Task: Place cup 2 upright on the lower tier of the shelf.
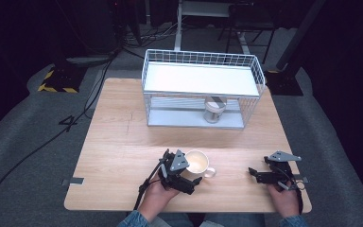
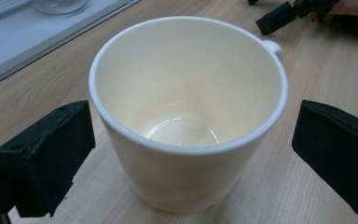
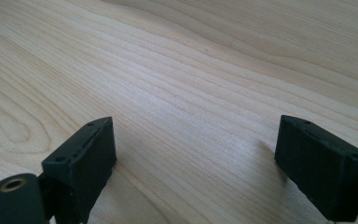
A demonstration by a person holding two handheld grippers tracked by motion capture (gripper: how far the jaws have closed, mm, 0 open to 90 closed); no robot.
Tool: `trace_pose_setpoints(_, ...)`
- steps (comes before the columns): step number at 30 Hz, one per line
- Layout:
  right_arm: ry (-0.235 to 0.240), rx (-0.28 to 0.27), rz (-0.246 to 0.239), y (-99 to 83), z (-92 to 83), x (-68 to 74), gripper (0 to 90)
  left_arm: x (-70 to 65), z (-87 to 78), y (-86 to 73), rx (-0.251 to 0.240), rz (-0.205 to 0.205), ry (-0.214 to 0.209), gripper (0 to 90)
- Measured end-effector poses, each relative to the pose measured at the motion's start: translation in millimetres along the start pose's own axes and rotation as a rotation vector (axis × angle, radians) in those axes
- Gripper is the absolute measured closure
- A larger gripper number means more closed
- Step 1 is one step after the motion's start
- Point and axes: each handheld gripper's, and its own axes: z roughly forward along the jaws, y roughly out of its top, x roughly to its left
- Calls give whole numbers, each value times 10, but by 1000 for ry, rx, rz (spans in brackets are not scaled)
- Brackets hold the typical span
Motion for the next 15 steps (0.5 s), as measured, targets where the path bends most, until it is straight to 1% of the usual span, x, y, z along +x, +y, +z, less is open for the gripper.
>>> trace_pose_setpoints(6,0,0,0,0,0,0,127,12,39,-9,5,-7,-5,0)
trace_pose_setpoints(9,0,0,0,0,0,0,126,26,92,14,-8,-12,-19,0)
trace_pose_setpoints(15,0,0,0,0,0,0,127,37,188,25,-5,-17,-15,0)
